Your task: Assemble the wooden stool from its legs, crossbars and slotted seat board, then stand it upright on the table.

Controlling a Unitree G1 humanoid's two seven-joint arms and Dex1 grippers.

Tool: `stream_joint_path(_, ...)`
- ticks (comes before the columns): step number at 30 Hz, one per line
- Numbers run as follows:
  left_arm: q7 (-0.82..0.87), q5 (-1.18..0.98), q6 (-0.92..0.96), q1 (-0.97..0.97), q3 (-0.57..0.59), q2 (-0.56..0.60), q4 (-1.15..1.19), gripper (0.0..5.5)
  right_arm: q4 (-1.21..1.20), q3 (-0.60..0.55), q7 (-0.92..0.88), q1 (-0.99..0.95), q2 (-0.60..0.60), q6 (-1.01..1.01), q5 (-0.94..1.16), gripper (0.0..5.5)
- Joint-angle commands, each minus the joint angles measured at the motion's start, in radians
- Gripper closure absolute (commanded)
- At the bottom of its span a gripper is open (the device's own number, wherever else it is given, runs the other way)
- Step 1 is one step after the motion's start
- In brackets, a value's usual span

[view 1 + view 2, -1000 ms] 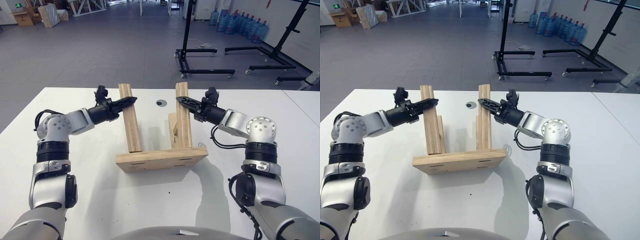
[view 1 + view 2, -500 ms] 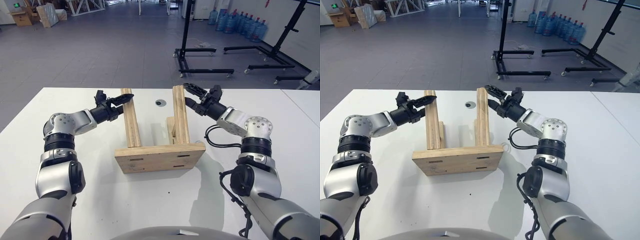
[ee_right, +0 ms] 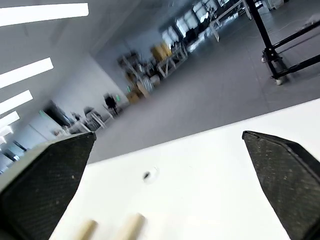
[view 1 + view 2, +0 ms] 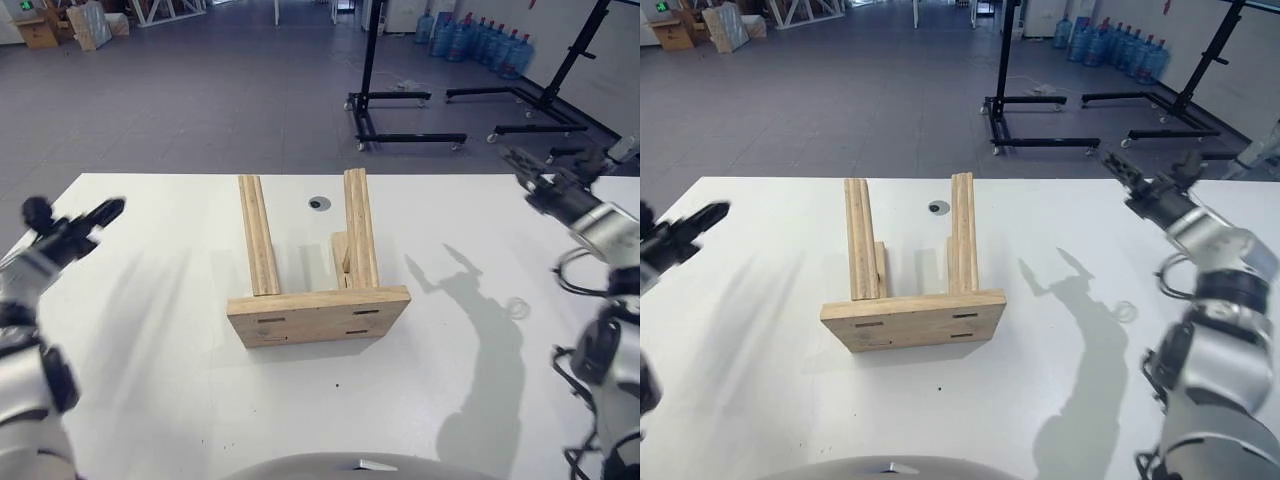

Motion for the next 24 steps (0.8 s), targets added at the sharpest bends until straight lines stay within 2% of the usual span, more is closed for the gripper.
stream_joint_path(1, -0.562, -0.131, 0.009, 1.062, 0.146, -0.038, -1.133, 0.12, -0.914, -0.018, 0.607, 0.915, -0.202, -0.075, -0.004, 0.1)
stream_joint_path(2, -0.56, -0.125, -0.032, 1.071, 0.078, -0.039, -1.19, 0.12, -0.955, 0.046, 0.606, 0.913, -0.182, -0.088, 0.011, 0.1)
stream_joint_path(4, -0.46, -0.038, -0.124, 0.955, -0.098, -0.056, -1.2, 0.12, -0.943, 0.226, 0.553, 0.83, -0.107, -0.14, -0.029, 0.1)
stream_joint_path(6, -0.327, 0.066, -0.204, 0.779, -0.226, -0.158, -1.178, 0.12, -0.893, 0.35, 0.461, 0.714, 0.019, -0.161, -0.089, 0.1)
stream_joint_path(8, -0.266, 0.174, -0.291, 0.678, -0.309, -0.223, -1.137, 0.12, -0.868, 0.401, 0.439, 0.655, 0.093, -0.172, -0.105, 0.1)
stream_joint_path(11, -0.248, 0.259, -0.354, 0.613, -0.418, -0.263, -1.113, 0.12, -0.87, 0.472, 0.441, 0.631, 0.141, -0.203, -0.133, 0.1)
stream_joint_path(16, -0.215, 0.322, -0.413, 0.553, -0.487, -0.272, -1.047, 0.12, -0.873, 0.53, 0.389, 0.588, 0.196, -0.216, -0.162, 0.1)
stream_joint_path(21, -0.204, 0.292, -0.372, 0.54, -0.485, -0.265, -1.039, 0.12, -0.842, 0.51, 0.351, 0.582, 0.196, -0.219, -0.166, 0.1)
stream_joint_path(24, -0.205, 0.271, -0.347, 0.521, -0.487, -0.265, -1.037, 0.12, -0.82, 0.548, 0.269, 0.521, 0.265, -0.231, -0.205, 0.1)
